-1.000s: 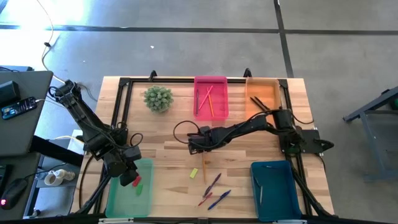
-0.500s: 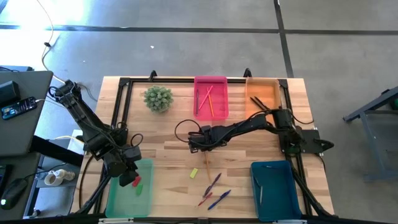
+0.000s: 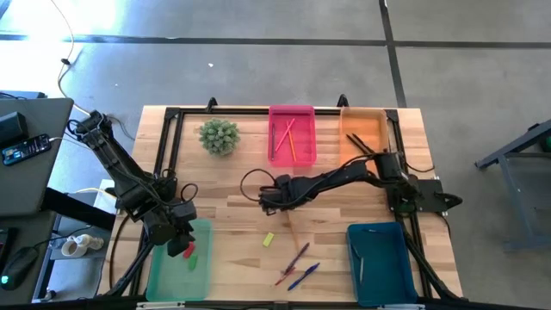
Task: Sort crayons/erasers/pens/pencils in bins
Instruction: Put the yellow pencil into the pink bin
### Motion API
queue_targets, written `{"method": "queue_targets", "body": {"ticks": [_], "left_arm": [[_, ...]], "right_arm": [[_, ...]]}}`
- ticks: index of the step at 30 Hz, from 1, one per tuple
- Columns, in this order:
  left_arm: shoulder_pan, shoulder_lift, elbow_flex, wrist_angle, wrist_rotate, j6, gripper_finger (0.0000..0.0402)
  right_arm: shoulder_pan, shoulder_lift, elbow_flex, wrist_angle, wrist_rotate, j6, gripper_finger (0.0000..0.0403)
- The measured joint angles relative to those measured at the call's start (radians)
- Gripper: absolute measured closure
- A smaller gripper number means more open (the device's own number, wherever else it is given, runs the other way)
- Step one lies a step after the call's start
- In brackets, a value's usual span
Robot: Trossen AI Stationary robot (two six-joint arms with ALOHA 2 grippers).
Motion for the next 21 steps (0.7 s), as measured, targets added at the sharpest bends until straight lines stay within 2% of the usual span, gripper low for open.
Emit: {"method": "queue_targets", "body": {"ticks": [11,21], "left_arm": [[0.000,0.000,0.000,-0.002,-0.006,0.030,0.0241],[0.000,0.000,0.000,-0.003,-0.077,0.030,0.0241]], "right_arm": [[-0.014,-0.003,0.193,-0.202,0.146,-0.050,0.0391],[-0.086,-0.003,0.442,-0.325,0.322,-0.241,0.0391]]}}
